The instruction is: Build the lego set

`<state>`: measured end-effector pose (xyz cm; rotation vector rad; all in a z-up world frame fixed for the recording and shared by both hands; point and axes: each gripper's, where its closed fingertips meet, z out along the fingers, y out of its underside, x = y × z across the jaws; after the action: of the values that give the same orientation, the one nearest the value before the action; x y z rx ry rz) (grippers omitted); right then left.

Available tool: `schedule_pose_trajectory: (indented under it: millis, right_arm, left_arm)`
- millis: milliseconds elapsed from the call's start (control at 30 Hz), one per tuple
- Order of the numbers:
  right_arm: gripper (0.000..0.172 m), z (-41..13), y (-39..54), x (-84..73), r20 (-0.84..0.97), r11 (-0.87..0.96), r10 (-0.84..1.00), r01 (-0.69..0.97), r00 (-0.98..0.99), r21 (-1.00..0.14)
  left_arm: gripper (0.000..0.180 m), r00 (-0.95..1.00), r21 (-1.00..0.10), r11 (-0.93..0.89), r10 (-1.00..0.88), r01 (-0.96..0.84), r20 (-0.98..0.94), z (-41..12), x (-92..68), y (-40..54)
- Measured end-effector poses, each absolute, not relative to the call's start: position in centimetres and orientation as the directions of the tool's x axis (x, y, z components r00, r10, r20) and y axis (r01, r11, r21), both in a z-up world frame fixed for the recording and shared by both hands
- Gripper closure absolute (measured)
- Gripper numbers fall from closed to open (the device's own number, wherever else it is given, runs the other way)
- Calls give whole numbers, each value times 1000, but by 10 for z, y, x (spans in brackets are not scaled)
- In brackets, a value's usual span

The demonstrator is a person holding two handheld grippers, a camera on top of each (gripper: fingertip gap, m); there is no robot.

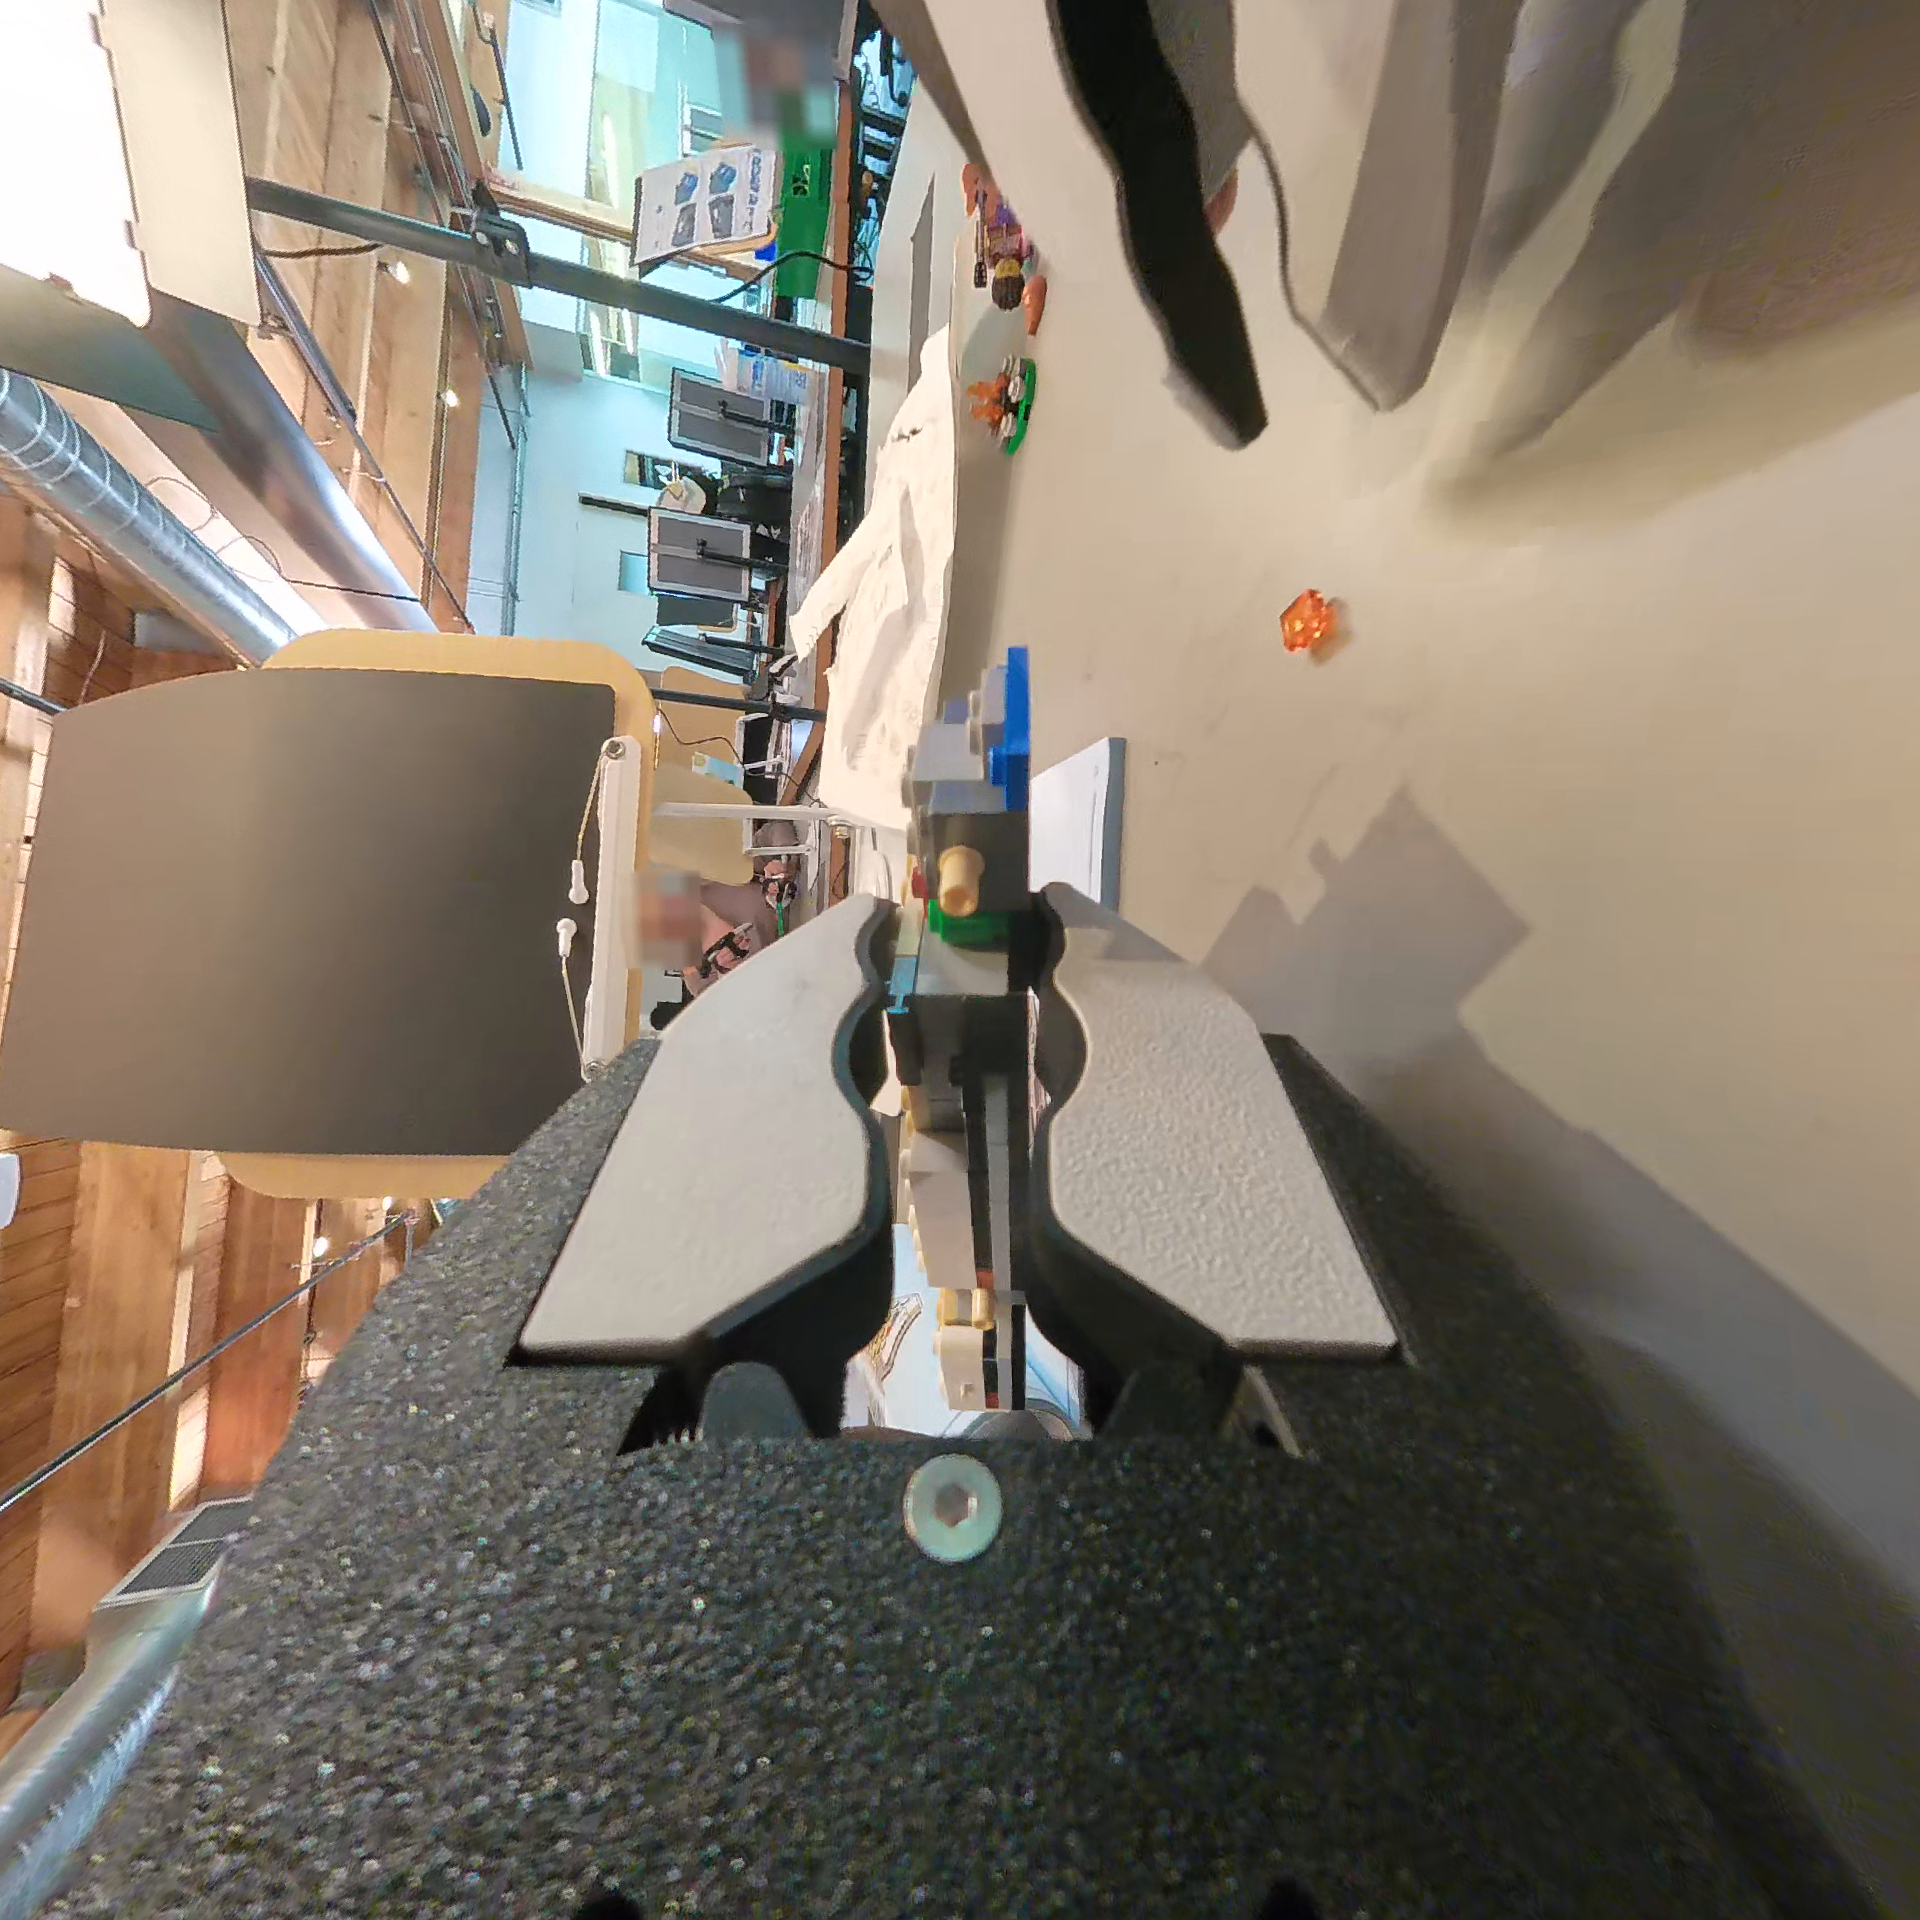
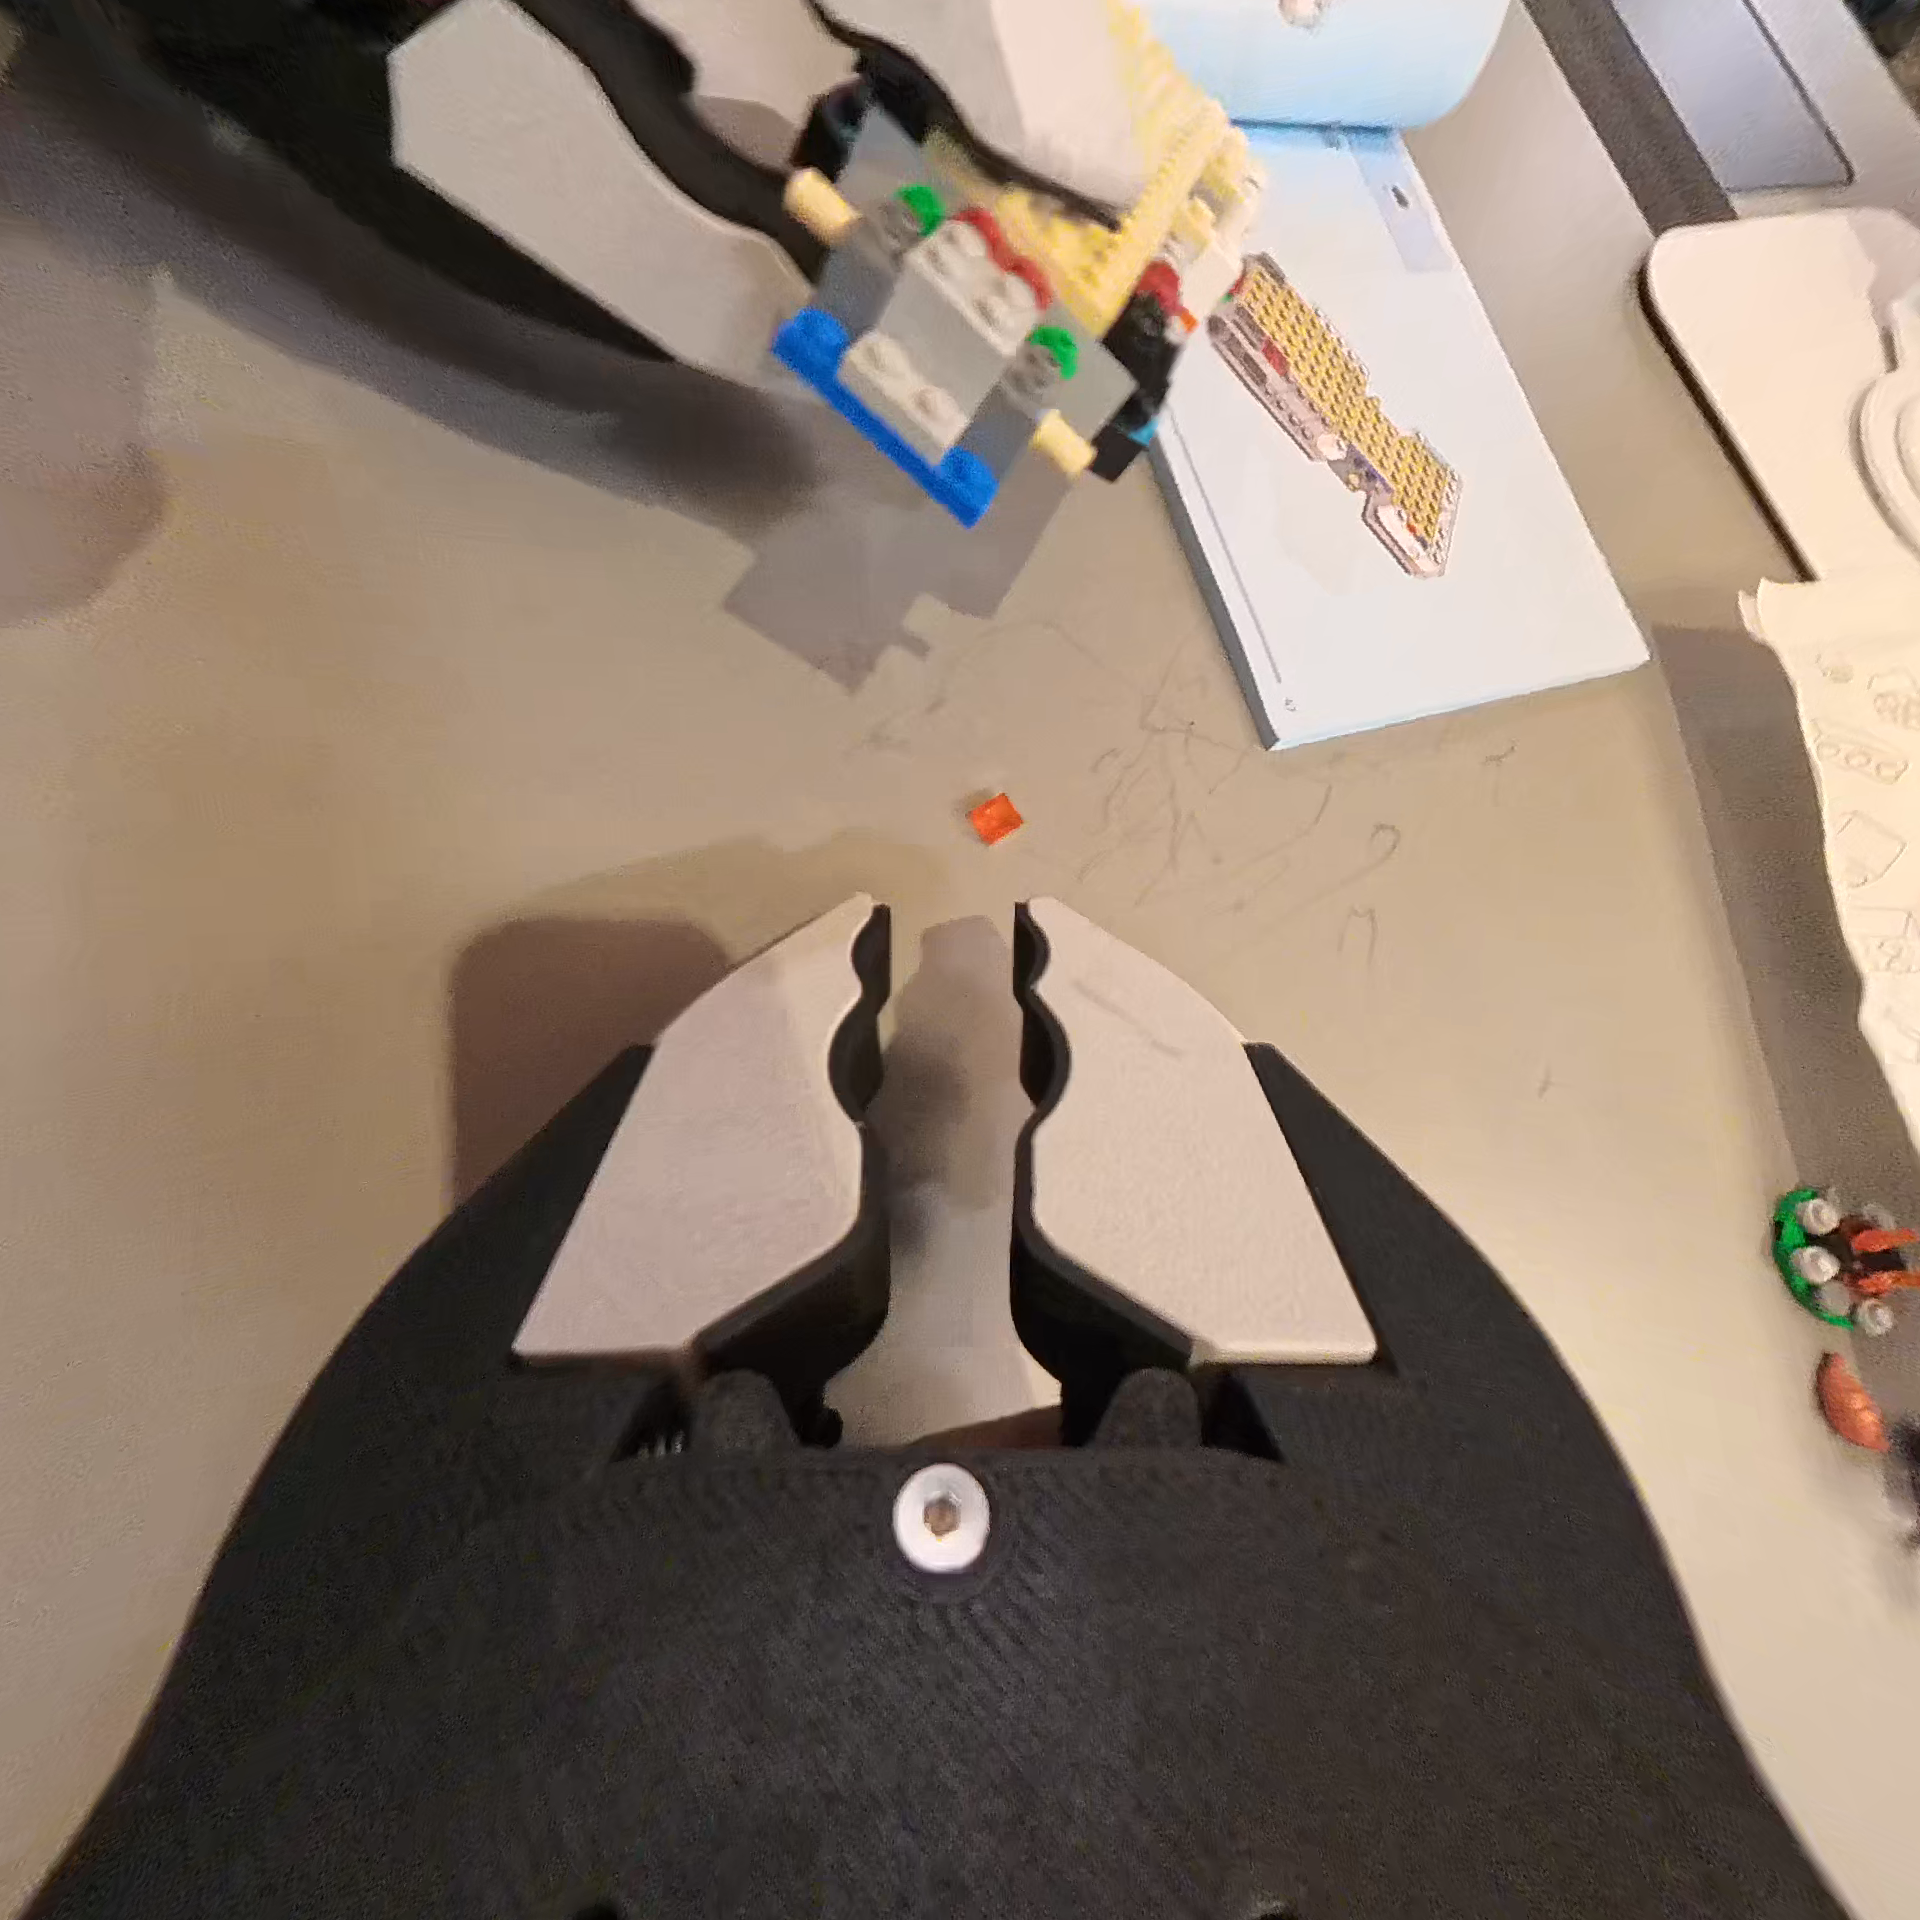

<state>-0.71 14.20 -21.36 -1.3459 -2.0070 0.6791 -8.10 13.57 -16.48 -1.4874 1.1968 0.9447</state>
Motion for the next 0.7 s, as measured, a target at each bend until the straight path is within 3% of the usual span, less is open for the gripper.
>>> schedule_pose_trajectory:
  millis: [367,567,700]
  right_arm:
    - [147,-229,147,-34,90,184,982,706,-169,-684]
    - [161,-230,145,-35,87,185,981,699,-173,-691]
    - [161,-224,144,-34,147,237,971,666,-190,-707]
  left_arm:
    - [156,250,-246,-47,-229,-968,-941,-159,-86,131]
    - [156,262,-260,-41,-236,-965,-936,-159,-83,130]
    - [156,262,-257,-53,-240,-965,-935,-162,-85,132]
